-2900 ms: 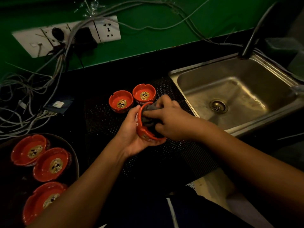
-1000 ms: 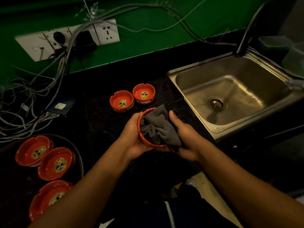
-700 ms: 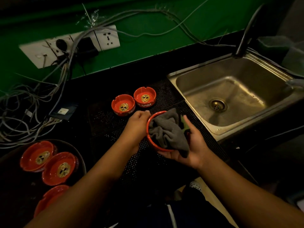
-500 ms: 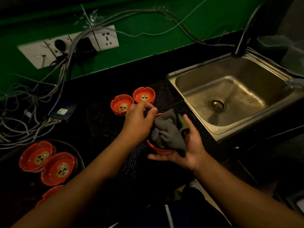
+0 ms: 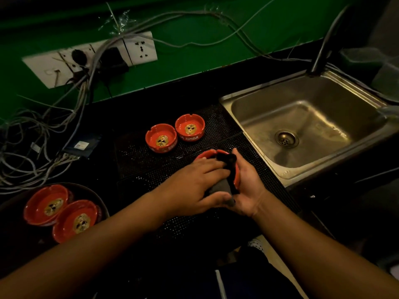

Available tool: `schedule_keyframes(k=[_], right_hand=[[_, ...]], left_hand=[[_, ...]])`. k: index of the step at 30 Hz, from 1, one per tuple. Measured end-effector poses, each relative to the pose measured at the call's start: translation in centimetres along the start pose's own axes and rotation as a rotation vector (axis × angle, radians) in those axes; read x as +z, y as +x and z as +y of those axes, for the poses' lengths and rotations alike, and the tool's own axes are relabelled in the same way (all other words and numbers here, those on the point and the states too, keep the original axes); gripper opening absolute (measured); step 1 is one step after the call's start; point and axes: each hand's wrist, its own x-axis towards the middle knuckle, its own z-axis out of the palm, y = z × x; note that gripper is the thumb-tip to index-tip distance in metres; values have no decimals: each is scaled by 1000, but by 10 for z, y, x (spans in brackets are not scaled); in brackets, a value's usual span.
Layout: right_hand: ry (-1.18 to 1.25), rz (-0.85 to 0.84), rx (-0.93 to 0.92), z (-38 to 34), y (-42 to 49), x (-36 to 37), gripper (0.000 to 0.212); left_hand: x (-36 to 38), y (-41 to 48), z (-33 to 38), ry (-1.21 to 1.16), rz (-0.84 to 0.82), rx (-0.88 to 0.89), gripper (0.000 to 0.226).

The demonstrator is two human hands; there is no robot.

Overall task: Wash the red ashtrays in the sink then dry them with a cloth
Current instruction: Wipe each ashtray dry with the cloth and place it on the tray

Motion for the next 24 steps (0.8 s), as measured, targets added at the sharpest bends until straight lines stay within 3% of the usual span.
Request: schedule_keyframes(k=[5,10,13,17,20,24], right_hand=[[-49,103,-57,-13,0,7,71],[-191,192,-185,-15,0,9,58],[-204,177,-335,-11,4,7,39],[-231,166,-423,-10,10,12,33],[-233,199,-440,-10,11,12,34],[-221,277,-352,-5,13,11,33]], left_hand=[[0,18,14,-186,105,-139,43],[6,24,24,-256,66,-378,48],[2,32,27,-289,105,-494,47],[-10,39,21,-342,15,-589,57],[-18,37,19,-594,-17,-667,60],[-19,34,17,-1056,-111,-621,37]])
